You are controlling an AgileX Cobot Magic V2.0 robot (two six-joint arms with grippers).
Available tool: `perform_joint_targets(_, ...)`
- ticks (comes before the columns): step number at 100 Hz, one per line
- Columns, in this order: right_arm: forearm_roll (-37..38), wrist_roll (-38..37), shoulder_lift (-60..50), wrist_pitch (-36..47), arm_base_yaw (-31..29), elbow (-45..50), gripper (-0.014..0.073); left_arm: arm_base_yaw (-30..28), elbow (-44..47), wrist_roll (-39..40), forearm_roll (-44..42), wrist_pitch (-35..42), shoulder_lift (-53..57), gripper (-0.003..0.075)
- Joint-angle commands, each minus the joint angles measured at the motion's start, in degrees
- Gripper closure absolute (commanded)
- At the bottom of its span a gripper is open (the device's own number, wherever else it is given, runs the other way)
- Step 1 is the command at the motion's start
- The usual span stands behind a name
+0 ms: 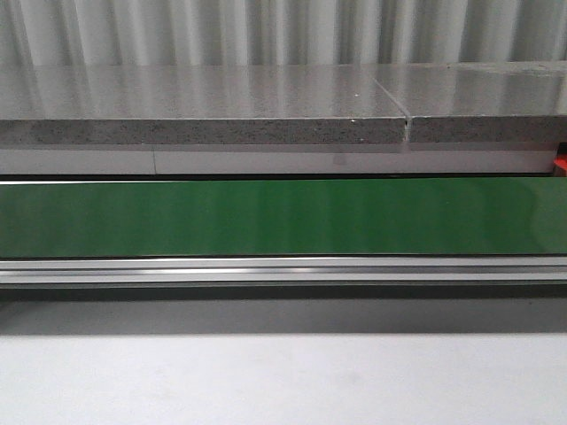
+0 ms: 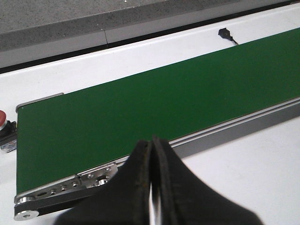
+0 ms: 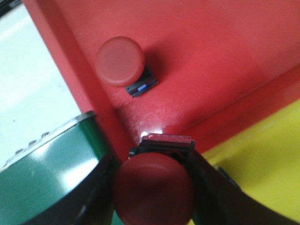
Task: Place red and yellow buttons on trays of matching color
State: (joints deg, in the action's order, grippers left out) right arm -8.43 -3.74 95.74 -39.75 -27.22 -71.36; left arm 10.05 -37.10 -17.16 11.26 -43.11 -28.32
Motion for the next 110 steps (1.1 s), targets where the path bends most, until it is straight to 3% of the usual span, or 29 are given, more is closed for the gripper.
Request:
perform_joint_targets(1, -0.78, -0.10, -0.63, 4.46, -0.40, -1.60, 0.0465, 0.46, -1.58, 0.41, 1.36, 3.88, -0.40, 0.0741)
perform_joint_targets(60, -5.19, -0.10, 5.38, 9.24, -0.40, -1.60, 0.0453, 0.46, -1.58, 0.41, 1.36, 3.88, -0.40, 0.0741)
perform_joint_targets(67, -5.26, -0.10, 5.37, 9.13, -0.40, -1.60, 0.0374, 0.46, -1.58, 0.41, 1.36, 3.88, -0.40, 0.0741)
perform_joint_targets(79, -5.43, -0.10, 5.37, 9.11, -0.40, -1.60, 0.0090, 0.46, -1.58, 0.41, 1.36, 3.88, -0.40, 0.0741)
perform_joint_targets(86, -5.43, -0.10, 5.37, 9.04, -0.40, -1.60, -0.0014, 0.46, -1.58, 0.41, 1.36, 3.88, -0.40, 0.0741)
perform_joint_targets(110, -5.38, 0.01, 3.60, 8.57, -0.40, -1.60, -0.0049, 0.46, -1.58, 0.41, 1.36, 3.88, -0.40, 0.0741)
